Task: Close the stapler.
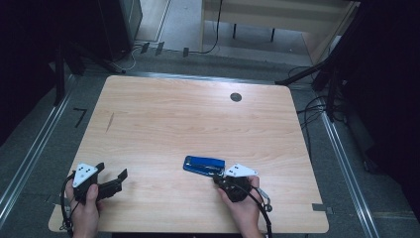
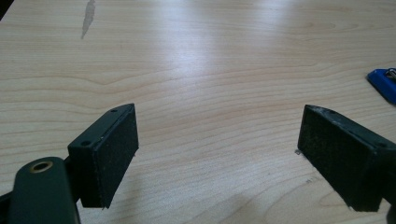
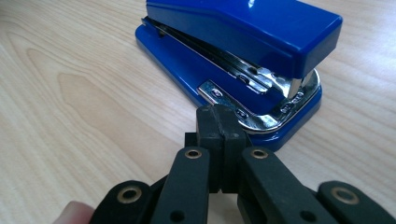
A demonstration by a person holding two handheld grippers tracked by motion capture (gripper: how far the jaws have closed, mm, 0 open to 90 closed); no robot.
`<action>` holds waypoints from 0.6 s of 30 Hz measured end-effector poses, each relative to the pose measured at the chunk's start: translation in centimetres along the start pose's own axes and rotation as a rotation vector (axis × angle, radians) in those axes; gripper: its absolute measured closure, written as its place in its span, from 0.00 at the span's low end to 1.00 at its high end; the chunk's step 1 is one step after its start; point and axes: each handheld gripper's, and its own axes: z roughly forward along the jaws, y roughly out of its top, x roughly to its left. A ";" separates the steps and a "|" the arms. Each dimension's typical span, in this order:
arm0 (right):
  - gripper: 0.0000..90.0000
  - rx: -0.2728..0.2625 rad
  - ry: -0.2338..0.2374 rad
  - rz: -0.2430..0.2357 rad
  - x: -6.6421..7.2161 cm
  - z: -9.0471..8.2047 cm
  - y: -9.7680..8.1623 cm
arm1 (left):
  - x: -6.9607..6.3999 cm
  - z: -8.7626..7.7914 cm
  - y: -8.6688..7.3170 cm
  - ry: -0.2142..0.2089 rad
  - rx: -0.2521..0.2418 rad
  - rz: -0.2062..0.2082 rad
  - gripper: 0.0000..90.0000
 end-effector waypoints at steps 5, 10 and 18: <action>1.00 -0.005 -0.003 0.019 -0.5 0.1 0.2 | -0.1 0.0 0.0 0.008 -0.001 0.004 0.14; 1.00 -0.005 -0.007 0.017 -0.7 0.2 0.3 | -0.1 0.2 0.1 0.012 0.004 0.005 0.14; 1.00 -0.007 -0.015 0.023 -1.1 0.4 0.5 | -0.1 0.3 0.1 0.018 0.005 -0.002 0.14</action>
